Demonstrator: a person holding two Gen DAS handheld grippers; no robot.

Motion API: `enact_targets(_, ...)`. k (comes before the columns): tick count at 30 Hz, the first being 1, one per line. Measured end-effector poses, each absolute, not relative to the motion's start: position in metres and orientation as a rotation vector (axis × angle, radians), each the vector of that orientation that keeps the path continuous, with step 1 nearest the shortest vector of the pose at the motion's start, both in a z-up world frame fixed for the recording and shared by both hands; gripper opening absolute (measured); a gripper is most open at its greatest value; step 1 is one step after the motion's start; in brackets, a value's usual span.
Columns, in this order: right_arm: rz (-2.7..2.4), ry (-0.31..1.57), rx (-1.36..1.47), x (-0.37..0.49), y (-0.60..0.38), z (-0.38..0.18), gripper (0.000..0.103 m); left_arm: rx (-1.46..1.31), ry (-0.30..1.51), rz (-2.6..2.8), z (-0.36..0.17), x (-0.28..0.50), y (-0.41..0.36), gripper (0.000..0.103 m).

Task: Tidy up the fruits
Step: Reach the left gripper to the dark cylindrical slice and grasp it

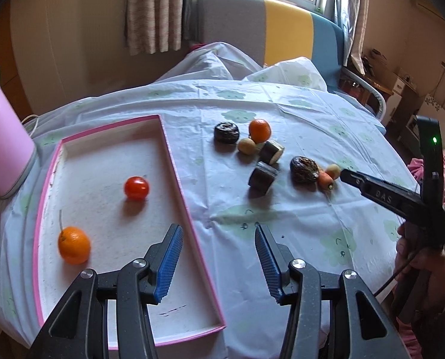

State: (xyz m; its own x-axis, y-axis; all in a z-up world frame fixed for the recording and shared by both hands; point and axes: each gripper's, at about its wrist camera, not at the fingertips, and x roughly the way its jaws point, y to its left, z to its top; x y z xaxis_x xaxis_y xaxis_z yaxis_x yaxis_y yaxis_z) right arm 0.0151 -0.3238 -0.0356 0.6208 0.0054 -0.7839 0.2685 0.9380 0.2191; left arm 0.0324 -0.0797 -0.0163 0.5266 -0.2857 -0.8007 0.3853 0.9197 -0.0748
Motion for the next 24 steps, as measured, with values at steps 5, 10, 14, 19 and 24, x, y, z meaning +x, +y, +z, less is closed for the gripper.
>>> enact_targets(5, -0.157, 0.9, 0.338, 0.031, -0.326, -0.042, 0.032, 0.115, 0.951, -0.429, -0.022, 0.036, -0.09, 0.051)
enact_targets(10, -0.157, 0.917, 0.345, 0.042, -0.327, -0.05, 0.032, 0.101, 0.97, -0.436, -0.027, 0.043, -0.097, 0.051)
enact_targets(14, -0.16, 0.916, 0.324, 0.046, -0.326, -0.052, 0.028, 0.094, 0.978, -0.445, -0.03, 0.054, -0.105, 0.051)
enact_targets(19, -0.175, 0.916, 0.293, 0.047, -0.326, -0.051, 0.028, 0.106, 0.971, -0.474, -0.032, 0.07, -0.125, 0.06)
enact_targets(24, -0.163, 0.92, 0.283, 0.049, -0.327, -0.052, 0.029, 0.149, 0.979, -0.493, -0.04, 0.088, -0.148, 0.062)
